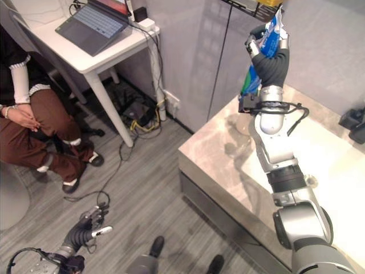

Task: Put brush and paste in cup on sink, flatten towel.

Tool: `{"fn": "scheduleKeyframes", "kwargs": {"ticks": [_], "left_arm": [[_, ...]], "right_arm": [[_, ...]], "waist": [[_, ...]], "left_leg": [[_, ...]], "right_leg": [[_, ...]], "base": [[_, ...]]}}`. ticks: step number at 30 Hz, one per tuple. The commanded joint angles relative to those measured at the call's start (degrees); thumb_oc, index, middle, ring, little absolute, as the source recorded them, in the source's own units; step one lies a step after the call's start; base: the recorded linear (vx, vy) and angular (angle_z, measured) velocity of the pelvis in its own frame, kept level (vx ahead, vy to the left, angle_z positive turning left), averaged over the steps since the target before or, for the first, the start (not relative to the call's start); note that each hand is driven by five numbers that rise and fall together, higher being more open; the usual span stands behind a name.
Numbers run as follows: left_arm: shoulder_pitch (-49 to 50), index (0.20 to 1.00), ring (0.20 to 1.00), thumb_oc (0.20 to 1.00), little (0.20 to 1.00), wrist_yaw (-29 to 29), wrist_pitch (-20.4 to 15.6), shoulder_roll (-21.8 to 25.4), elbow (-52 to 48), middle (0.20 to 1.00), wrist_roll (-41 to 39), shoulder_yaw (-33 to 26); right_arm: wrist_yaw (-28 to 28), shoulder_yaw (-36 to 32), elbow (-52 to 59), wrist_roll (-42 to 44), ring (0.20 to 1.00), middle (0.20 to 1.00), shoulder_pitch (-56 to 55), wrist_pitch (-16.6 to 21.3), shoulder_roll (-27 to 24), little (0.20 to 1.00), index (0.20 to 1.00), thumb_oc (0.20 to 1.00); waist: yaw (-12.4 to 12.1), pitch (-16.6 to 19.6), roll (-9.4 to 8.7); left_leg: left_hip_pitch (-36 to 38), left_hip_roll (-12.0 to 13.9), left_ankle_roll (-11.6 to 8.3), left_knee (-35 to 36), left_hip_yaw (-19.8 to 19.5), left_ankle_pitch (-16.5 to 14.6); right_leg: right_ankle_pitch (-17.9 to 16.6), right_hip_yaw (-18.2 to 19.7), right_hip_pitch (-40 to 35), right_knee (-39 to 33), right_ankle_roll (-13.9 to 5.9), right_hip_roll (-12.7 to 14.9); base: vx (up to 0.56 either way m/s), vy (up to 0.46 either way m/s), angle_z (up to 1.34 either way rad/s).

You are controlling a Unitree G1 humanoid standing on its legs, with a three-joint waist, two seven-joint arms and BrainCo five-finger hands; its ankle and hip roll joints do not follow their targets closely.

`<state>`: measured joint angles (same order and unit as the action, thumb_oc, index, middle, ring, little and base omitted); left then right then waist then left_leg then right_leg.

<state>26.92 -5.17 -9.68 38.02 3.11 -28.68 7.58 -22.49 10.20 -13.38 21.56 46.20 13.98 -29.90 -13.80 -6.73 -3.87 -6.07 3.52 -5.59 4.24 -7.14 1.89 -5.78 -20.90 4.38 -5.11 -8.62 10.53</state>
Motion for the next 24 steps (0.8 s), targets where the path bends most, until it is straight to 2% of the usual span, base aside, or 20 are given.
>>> {"fn": "scheduleKeyframes", "kwargs": {"ticks": [1, 12, 13, 24], "left_arm": [[-1.0, 1.0, 1.0, 1.0, 1.0, 0.6, -1.4, 2.83, -3.56, 1.0, 0.55, -1.07], [-1.46, 1.0, 1.0, 1.0, 1.0, 0.96, -0.82, 2.34, -1.27, 1.0, 1.33, -0.57], [-2.09, 1.0, 1.0, 1.0, 1.0, 1.05, -0.73, 1.68, 2.52, 1.0, 2.43, 0.12], [-4.02, 1.0, 1.0, 1.0, 1.0, 0.89, -0.99, 0.06, 8.77, 1.0, 4.33, 1.22]], "right_arm": [[-0.73, -2.74, 6.37, 0.48, 0.2, 0.2, 5.74, 4.36, -2.8, 0.2, 0.2, 0.2], [-1.25, -2.37, 10.39, 0.46, 0.2, 0.2, 7.72, 5.32, -3.06, 0.2, 0.2, 0.2], [-1.4, -2.35, 9.91, 0.11, 0.2, 0.2, 7.68, 5.1, -3.12, 0.2, 0.2, 0.2], [-2.01, -2.83, 5.42, -1.23, 0.2, 0.2, 8.67, 3.82, -6.06, 0.2, 0.2, 0.2]], "waist": [[-0.2, 0.55, -1.6], [0.63, 0.77, -2.31], [0.84, 0.69, -2.5], [0.8, 0.29, -1.92]], "left_leg": [[4.27, -2.75, 3.02, 0.69, 1.56, -1.58], [4.65, -1.79, 2.61, 0.74, 2.99, -1.6], [4.64, -1.71, 2.55, 0.74, 3.15, -1.53], [4.09, -1.38, 2.01, 0.76, 3.53, -0.75]], "right_leg": [[0.39, 2.11, -2.23, 0.11, -0.25, -1.97], [0.71, 3.1, -1.68, 0.11, -0.01, -2.91], [0.77, 3.39, -1.49, 0.11, 0.05, -3.12], [0.78, 3.49, -0.58, 0.11, 0.09, -3.49]], "base": [[0.0, 0.0, 0.0], [0.0, -0.006, -0.03], [0.01, -0.033, -0.15], [0.01, -0.007, -0.03]]}}
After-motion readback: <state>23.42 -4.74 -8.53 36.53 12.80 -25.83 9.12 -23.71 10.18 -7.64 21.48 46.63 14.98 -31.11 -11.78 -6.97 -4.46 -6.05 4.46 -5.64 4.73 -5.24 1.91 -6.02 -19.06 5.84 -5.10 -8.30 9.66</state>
